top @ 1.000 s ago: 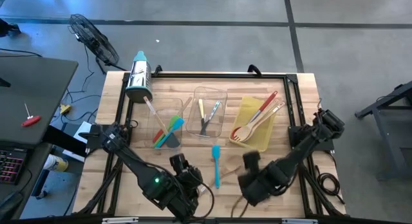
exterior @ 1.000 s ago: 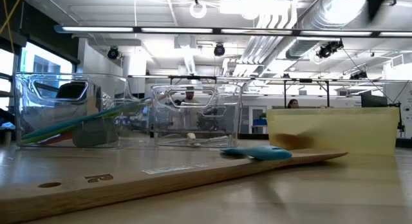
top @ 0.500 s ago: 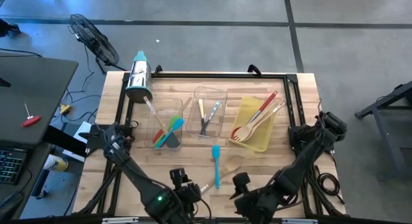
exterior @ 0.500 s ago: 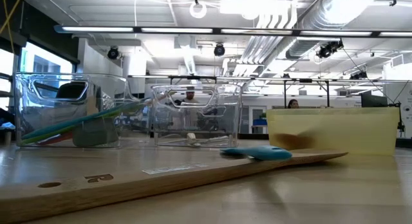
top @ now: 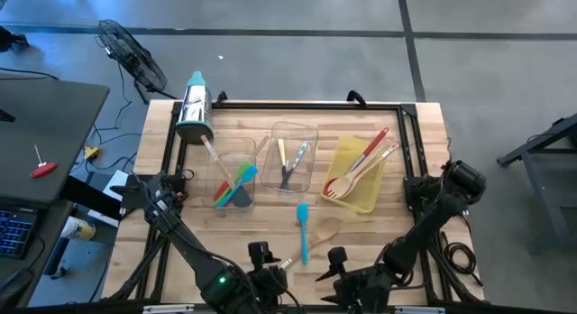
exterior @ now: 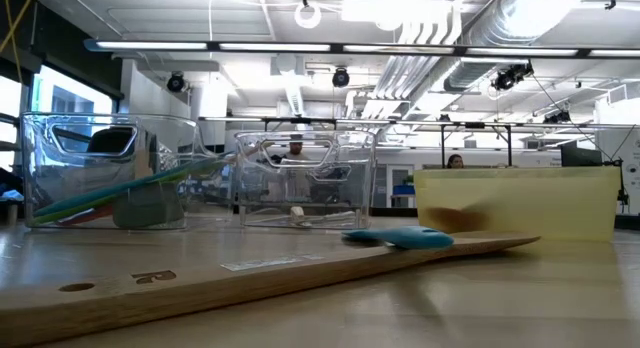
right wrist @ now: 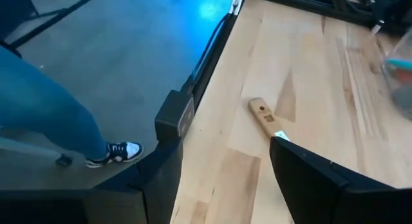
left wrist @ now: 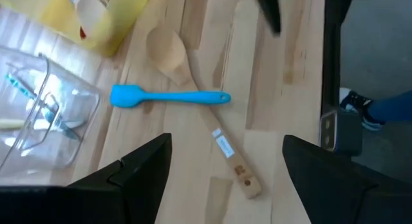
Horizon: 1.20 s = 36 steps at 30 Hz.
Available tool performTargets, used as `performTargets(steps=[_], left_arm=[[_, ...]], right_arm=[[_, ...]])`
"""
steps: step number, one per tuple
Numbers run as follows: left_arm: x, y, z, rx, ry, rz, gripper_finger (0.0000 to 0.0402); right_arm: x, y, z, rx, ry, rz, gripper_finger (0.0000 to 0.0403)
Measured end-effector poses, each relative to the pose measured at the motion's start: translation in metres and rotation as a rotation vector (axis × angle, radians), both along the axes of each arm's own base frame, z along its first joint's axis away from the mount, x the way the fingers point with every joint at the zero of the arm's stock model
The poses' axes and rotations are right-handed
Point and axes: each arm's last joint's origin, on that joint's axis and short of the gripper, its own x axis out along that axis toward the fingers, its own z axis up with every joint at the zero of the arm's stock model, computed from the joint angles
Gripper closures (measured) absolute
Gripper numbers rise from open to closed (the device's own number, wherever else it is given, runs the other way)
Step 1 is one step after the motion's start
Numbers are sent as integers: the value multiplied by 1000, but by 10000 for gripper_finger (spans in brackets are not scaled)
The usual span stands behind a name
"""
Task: Pick & Place Kitchen Items
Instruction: Put the blue spatula into the left transparent bin
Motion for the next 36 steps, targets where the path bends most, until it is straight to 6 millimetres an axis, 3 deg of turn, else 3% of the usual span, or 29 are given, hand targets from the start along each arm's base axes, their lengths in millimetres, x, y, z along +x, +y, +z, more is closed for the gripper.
performTargets(steps=[8, 15, 23, 36], left_arm=[[-2, -4, 0, 3, -7, -23, 112], [-1, -3, 0, 10, -4, -30, 112], [-2, -3, 0, 30, 8, -48, 112], [-2, -1, 1, 114, 0, -82, 112]], right_arm=[[15, 9, -49, -181, -76, 67, 176], [26, -1, -80, -433, -110, -62, 176], [33, -7, -101, -485, -63, -43, 176], [39, -28, -106, -627, 22, -115, 176]])
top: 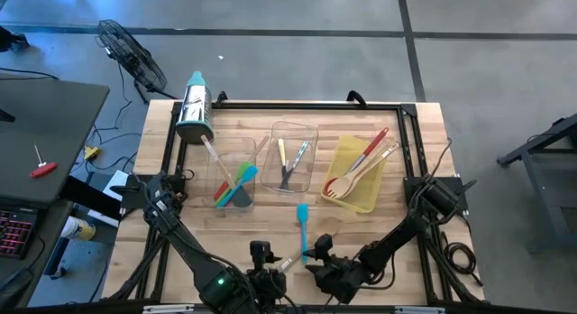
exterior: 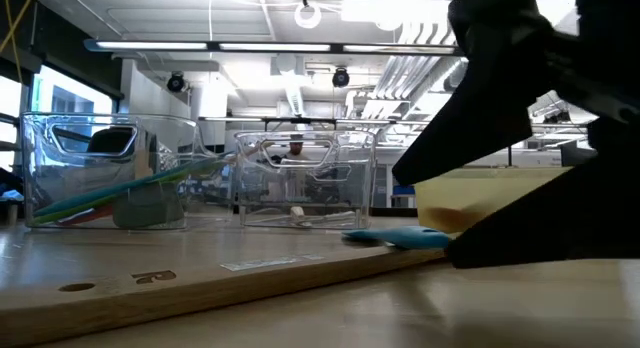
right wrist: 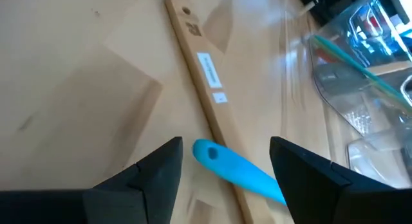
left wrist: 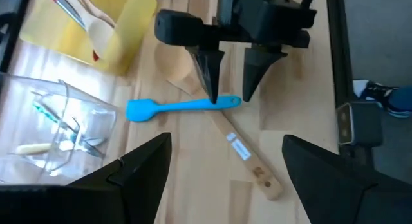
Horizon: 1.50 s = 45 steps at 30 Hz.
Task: Pick & Place Kitchen Items
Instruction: Put the blue spatula into the left transparent bin
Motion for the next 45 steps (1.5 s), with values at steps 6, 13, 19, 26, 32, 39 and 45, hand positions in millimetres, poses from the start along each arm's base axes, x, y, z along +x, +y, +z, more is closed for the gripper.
performTargets(steps=[6, 13, 19, 26, 32, 39, 45], left_arm=[[1, 4, 0, 56, -11, 12, 112], [7, 12, 0, 63, -8, 36, 112], [10, 17, 0, 59, 0, 46, 112], [10, 15, 0, 49, -1, 50, 112], [10, 16, 0, 48, -1, 51, 112], [10, 15, 0, 47, -2, 51, 112], [10, 15, 0, 46, -2, 50, 112]], right_arm=[[3, -4, -2, 34, 60, 47, 176], [2, -9, -6, 12, 129, 56, 176], [6, -16, -8, 7, 141, 31, 176], [11, -23, -9, -19, 152, 32, 176], [14, -30, -9, -29, 164, 18, 176], [16, -34, -10, -10, 174, -8, 190], [16, -35, -11, 17, 187, -10, 260]])
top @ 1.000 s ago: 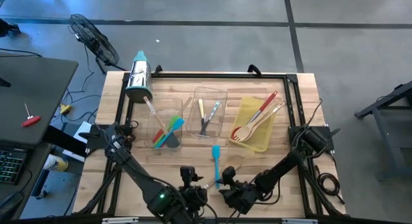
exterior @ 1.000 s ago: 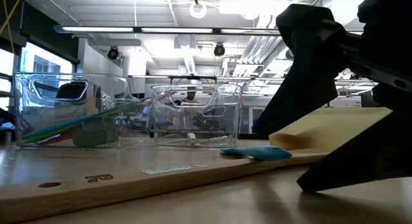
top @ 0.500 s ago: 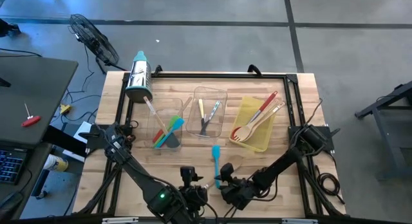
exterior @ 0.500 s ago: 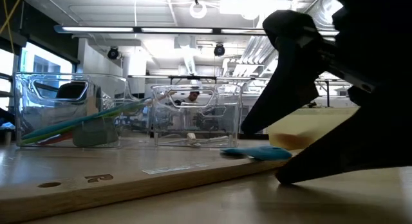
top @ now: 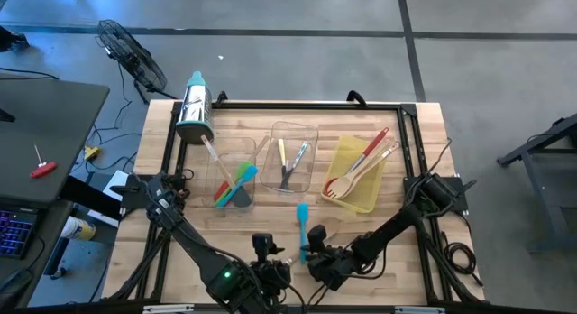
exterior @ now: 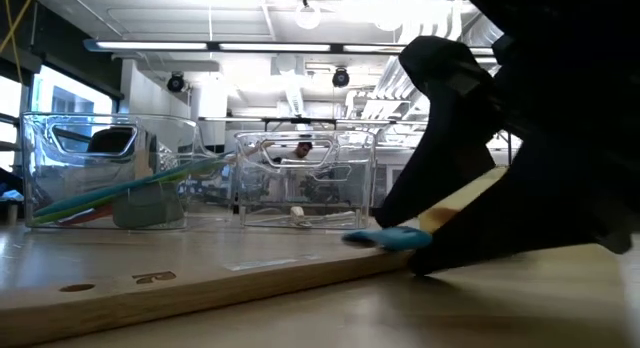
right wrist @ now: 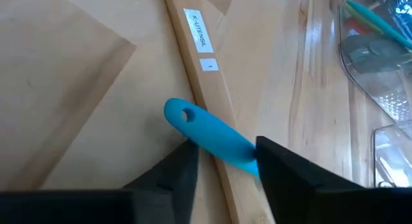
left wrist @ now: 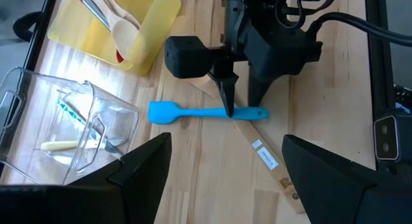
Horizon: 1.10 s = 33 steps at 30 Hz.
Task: Pick & Place Kitchen Items
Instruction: Put the blue spatula into the left transparent bin
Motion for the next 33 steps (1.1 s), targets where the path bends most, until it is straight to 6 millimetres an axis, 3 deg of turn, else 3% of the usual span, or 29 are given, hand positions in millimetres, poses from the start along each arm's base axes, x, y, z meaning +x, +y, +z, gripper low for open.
performTargets(steps=[7, 14, 25, 33], left_arm=[[0, 0, 0, 0, 1, 0, 112], [0, 0, -2, 9, 11, -2, 112], [1, 13, -84, 173, 203, 22, 112], [16, 36, -111, 166, 232, 77, 112]], right_arm=[[3, -4, 0, 37, 4, -26, 341], [2, -5, -2, 87, 31, -35, 364], [2, -4, -2, 106, 38, -35, 388], [2, -4, -2, 113, 43, -29, 392]])
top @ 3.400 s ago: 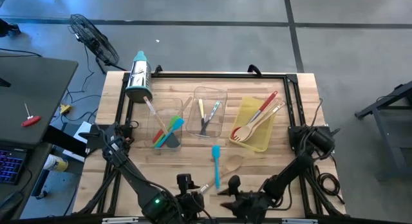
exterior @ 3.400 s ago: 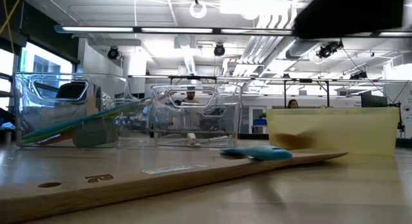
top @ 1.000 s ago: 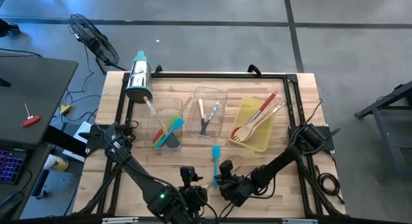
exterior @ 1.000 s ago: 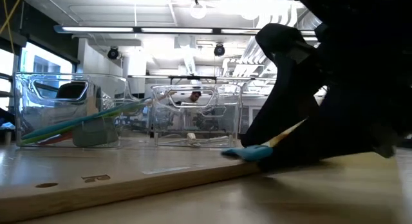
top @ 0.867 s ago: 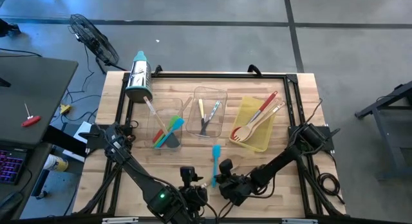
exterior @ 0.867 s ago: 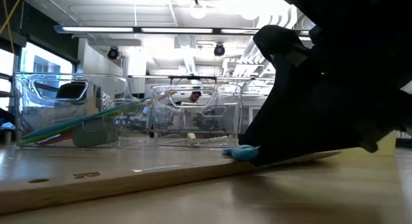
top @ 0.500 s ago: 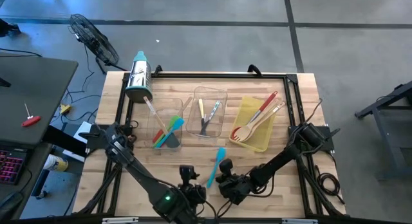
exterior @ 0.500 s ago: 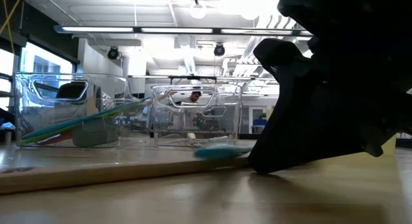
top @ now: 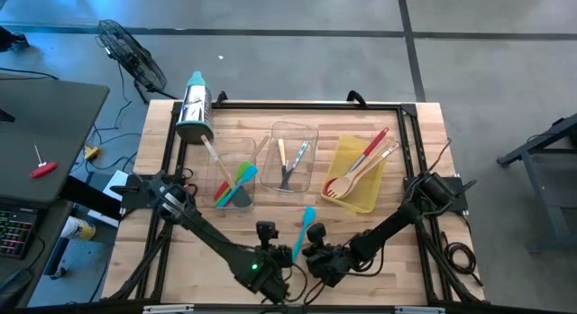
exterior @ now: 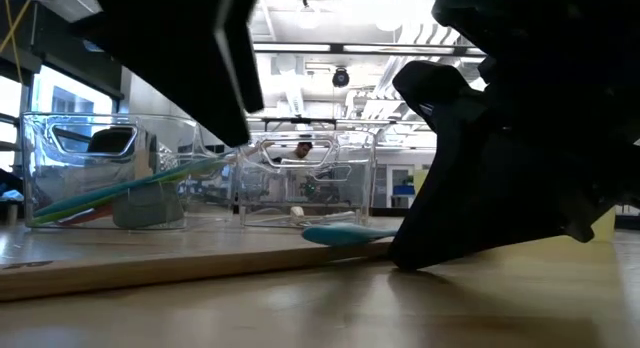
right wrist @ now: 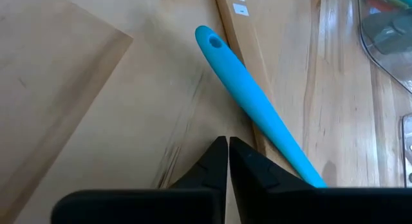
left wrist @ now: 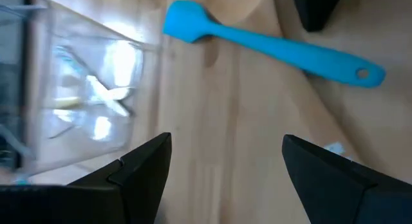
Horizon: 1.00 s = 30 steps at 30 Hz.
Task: Pick & Place Kitchen Items
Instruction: Put the blue spatula into the left transparent bin
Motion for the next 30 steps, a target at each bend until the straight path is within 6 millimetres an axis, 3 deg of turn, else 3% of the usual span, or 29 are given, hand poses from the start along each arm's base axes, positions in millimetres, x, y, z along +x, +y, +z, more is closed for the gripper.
performTargets(steps=[10, 20, 30], left_arm=[[24, 10, -3, -313, 39, 29, 112], [44, 12, 4, -732, -62, 282, 112], [62, 40, -5, -760, -133, 511, 112]], right_arm=[[0, 1, 0, 69, -28, -73, 398], [-12, 17, 5, 83, -82, -99, 398], [-22, 29, 7, 108, -104, -108, 398]])
